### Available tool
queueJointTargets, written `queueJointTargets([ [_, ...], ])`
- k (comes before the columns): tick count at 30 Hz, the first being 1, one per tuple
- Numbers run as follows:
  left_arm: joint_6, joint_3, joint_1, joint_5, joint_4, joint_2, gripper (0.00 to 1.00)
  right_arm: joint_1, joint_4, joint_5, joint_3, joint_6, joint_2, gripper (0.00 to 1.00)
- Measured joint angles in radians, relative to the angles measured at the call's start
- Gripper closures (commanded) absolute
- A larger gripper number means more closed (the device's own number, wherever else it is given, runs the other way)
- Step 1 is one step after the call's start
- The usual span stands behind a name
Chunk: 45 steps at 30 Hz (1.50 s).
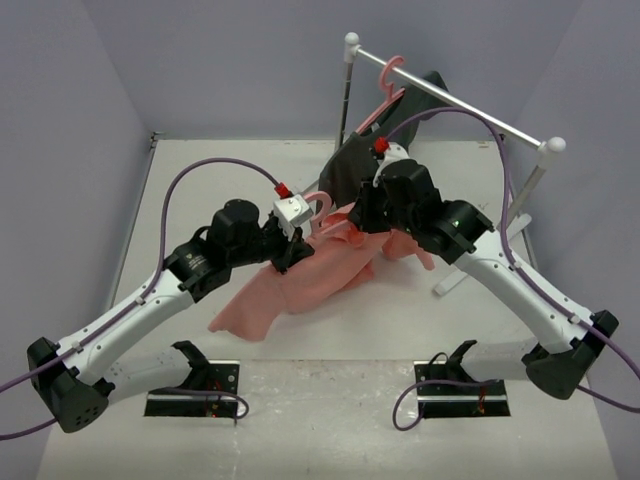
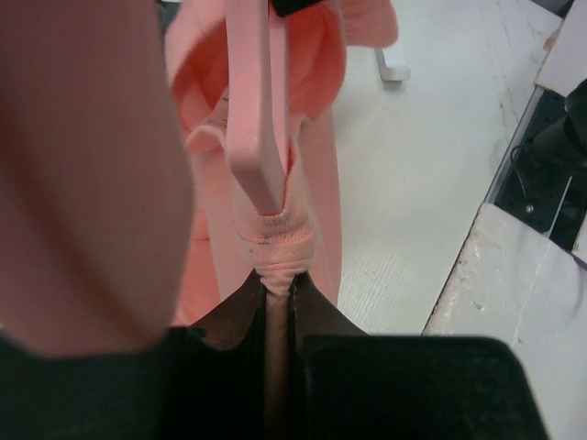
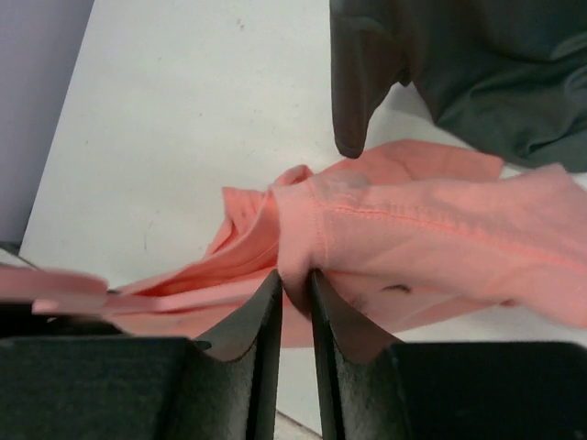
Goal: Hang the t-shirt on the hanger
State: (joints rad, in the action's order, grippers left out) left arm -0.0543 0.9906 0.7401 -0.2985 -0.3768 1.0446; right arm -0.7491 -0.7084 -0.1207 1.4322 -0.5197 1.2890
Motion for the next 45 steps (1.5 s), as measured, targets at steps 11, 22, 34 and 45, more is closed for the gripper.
queueJointTargets([
  [11, -0.035, -0.052, -0.123, -0.247, 0.2, 0.04, 1.0, 0.109, -0.009, 0.238, -0.028, 0.088, -0.213, 0.28],
  [22, -0.007, -0.056, -0.138, -0.564, 0.213, 0.055, 1.0, 0.182, 0.125, 0.714, -0.082, 0.467, -0.176, 0.29],
  [34, 0.012, -0.056, -0.138, -0.643, 0.207, 0.076, 1.0, 0.182, 0.311, 1.092, -0.026, 0.445, 0.008, 0.75],
  [45, 0.002, -0.046, -0.136, -0.564, 0.196, 0.037, 0.0, 0.187, 0.448, 1.123, -0.039, 0.366, 0.003, 1.0],
])
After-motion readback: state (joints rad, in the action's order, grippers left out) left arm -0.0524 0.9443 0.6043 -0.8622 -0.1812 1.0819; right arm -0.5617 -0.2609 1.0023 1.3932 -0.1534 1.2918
